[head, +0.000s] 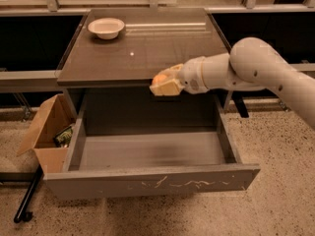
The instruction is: Place orange into top drawer
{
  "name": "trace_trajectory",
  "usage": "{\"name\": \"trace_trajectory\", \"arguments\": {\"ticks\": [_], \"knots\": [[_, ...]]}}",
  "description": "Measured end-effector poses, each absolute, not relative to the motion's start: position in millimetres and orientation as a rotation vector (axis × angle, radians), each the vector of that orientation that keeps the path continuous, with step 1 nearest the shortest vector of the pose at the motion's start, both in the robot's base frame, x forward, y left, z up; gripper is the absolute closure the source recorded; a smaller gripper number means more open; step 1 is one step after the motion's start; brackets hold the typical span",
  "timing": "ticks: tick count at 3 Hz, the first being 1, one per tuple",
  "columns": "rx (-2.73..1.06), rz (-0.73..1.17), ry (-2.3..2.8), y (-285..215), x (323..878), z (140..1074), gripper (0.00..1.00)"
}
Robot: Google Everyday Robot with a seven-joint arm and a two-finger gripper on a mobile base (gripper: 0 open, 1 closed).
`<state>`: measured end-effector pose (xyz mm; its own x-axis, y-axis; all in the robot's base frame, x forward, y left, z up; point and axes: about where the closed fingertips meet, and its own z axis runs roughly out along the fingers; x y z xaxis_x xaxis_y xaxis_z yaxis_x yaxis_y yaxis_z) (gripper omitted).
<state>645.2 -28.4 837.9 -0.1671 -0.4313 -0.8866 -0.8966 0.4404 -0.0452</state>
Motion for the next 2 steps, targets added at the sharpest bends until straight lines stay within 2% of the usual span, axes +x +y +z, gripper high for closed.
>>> {"name": "trace_trajectory", "arguments": {"ticks": [1, 2], "knots": [[-1.215, 0.691, 1.757, -35, 597, 792, 1.0], [-1.225, 0.706, 1.808, -40, 576, 752, 1.0]]}}
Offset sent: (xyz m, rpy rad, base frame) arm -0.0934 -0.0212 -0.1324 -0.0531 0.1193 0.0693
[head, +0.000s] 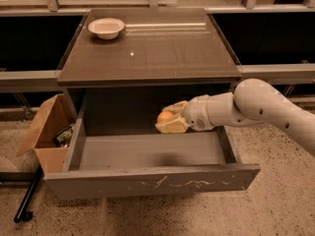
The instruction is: Place orange into top drawer
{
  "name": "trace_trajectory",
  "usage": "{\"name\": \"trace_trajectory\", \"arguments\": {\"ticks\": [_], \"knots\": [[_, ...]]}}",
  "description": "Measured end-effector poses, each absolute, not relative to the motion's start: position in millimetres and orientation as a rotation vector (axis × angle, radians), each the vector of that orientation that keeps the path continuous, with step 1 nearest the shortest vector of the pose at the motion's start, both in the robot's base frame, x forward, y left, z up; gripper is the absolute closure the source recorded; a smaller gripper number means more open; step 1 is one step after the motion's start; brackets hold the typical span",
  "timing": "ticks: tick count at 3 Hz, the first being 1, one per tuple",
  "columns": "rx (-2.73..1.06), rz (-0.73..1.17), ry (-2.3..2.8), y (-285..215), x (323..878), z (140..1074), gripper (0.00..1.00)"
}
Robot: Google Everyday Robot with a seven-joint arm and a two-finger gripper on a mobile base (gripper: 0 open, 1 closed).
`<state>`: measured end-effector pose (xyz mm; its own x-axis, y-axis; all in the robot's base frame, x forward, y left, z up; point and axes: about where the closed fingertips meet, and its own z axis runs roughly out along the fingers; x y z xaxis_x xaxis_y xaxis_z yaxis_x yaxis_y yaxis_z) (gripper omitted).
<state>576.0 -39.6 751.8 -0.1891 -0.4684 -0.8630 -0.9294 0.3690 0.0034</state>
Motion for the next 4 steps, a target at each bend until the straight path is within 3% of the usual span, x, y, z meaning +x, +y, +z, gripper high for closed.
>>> {"name": "trace_trajectory", "arguments": {"ticks": [3, 4], "knots": [[-1.244, 0.605, 1.939, -26, 612, 646, 1.0], [-1.233, 0.608, 1.939, -22, 623, 633, 0.84]]}}
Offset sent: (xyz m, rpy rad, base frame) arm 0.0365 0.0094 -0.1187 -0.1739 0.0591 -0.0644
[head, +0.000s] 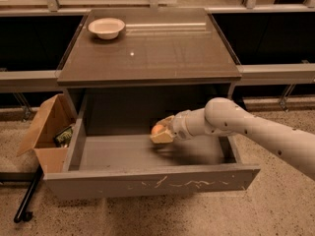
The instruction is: Place orange into top drawer
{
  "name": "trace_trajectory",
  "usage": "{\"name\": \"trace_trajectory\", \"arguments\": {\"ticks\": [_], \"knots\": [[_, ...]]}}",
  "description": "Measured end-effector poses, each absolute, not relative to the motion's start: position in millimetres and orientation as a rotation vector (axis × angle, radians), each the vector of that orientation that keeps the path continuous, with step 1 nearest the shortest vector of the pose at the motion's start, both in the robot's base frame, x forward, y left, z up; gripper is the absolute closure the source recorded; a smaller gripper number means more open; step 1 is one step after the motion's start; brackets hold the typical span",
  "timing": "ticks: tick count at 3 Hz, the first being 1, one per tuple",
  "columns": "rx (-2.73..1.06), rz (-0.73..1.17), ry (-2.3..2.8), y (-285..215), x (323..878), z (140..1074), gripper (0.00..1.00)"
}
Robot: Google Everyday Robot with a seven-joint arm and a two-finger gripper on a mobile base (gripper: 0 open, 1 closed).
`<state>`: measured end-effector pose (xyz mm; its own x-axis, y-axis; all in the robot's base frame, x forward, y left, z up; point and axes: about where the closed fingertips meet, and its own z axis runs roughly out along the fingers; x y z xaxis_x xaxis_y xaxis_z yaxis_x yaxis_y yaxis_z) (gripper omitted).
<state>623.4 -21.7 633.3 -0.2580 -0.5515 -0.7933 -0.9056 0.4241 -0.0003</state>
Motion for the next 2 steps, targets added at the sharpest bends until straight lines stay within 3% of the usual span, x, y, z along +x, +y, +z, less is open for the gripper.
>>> {"name": "trace_trajectory", "arguments": {"ticks": [2], "knots": [[-1.236, 0.625, 1.936, -16.6, 632.8, 622.1, 0.37]]}}
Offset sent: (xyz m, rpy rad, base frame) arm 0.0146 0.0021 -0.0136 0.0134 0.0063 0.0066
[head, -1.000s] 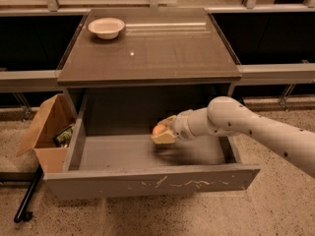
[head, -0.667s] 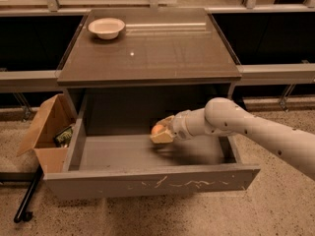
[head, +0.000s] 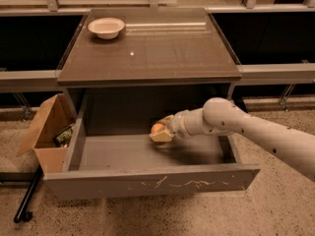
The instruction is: Place orange into top drawer
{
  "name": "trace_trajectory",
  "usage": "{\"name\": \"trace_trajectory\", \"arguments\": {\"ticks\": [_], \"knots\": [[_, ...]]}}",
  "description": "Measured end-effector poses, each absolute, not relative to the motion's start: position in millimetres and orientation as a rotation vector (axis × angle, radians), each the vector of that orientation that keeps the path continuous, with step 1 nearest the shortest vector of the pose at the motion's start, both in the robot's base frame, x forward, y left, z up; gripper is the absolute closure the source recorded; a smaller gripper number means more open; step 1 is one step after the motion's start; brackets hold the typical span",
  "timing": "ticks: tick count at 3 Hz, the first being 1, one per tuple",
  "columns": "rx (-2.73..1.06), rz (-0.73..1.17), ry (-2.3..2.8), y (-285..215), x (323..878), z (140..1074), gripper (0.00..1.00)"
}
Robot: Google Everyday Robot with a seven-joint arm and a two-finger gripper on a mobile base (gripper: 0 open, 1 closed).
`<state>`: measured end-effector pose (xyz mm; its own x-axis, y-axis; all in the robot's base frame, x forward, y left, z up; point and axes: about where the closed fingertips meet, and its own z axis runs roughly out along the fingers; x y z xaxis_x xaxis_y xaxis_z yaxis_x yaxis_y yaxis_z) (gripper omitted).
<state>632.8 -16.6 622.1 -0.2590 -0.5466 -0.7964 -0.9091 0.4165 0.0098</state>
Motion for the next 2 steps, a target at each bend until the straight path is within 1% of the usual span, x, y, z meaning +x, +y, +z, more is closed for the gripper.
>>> {"name": "trace_trajectory", "arguments": {"ticks": [1, 2], "knots": [[-1.231, 0.632, 1.933, -17.5, 633.5, 620.1, 0.14], [-1.214, 0.642, 1.921, -22.9, 631.8, 624.3, 0.0]]}}
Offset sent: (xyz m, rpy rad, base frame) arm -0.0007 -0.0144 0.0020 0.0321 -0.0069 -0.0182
